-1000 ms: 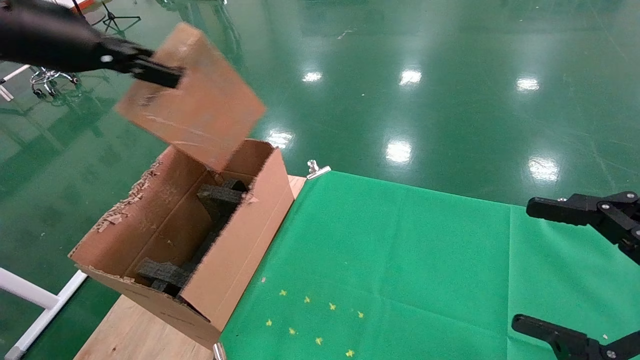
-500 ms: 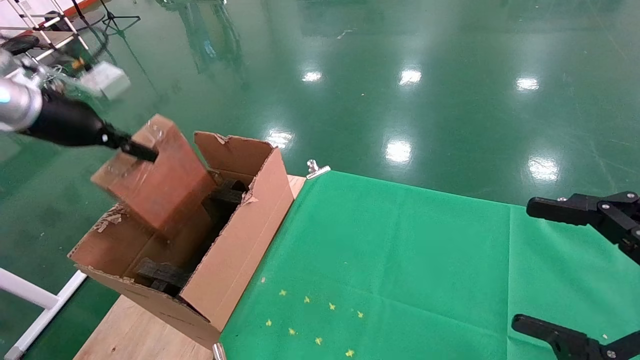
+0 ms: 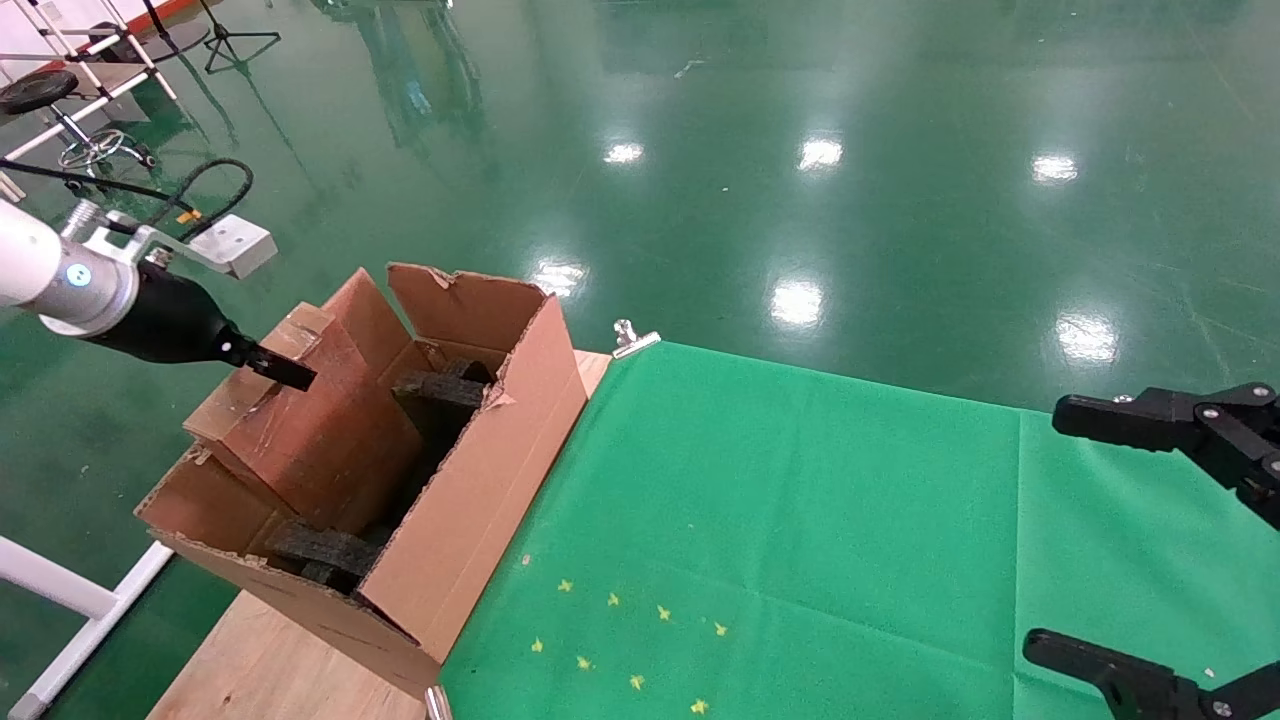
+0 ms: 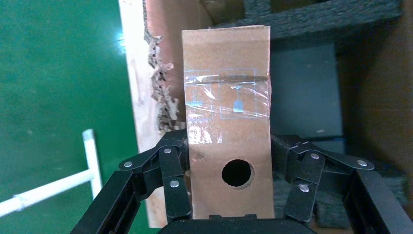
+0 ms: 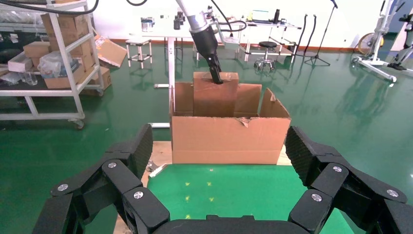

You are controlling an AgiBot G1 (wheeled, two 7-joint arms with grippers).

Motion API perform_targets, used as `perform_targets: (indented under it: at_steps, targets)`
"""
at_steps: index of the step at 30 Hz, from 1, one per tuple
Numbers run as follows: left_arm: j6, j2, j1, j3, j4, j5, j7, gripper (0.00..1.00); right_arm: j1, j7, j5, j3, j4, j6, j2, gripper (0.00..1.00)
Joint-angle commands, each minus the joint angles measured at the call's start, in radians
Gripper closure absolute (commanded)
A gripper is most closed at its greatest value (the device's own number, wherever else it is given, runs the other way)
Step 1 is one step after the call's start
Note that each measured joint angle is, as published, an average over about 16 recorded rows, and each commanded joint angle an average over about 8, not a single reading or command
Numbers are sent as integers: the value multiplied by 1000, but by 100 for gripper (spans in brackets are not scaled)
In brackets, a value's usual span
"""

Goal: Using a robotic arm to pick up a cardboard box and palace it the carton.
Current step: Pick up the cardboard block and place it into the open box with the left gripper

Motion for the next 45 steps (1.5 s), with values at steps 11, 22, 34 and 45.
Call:
perform_targets:
  at_steps: [11, 22, 34, 45]
  targets:
    - [-247, 55, 83, 0, 85, 6, 17, 100, 0, 0, 0, 0, 0, 0, 0, 0]
    - [-278, 77, 166, -17, 138, -20, -2, 100, 0, 0, 0, -1, 0, 0, 0, 0]
    - [-328, 93, 274, -56, 148, -75, -27, 100, 0, 0, 1, -1, 0, 0, 0, 0]
    - [-423, 118, 344, -93, 138, -126, -55, 37, 0, -1, 1, -1, 0, 1, 0, 0]
